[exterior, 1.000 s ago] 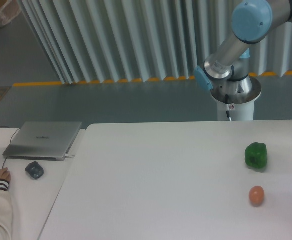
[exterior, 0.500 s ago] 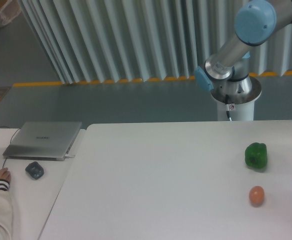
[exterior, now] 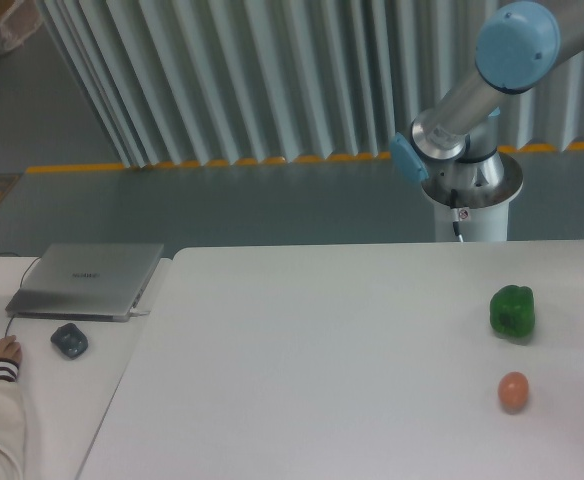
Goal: Place the red pepper on the table
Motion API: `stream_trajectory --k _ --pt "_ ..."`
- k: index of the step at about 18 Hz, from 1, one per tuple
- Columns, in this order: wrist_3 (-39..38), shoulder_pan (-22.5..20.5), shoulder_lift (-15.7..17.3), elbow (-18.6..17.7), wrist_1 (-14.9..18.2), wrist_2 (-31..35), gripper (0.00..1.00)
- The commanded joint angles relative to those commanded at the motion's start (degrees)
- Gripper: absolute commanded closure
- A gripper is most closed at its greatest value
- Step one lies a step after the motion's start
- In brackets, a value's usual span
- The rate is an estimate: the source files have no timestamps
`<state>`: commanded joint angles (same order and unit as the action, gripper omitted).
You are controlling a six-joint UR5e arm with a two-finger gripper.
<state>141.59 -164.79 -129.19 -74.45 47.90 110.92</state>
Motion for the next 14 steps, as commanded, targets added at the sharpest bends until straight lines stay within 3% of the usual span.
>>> stream_trajectory --k 14 --pt "-1.67 0.00 -0.97 0.00 -1.14 -0.09 0.00"
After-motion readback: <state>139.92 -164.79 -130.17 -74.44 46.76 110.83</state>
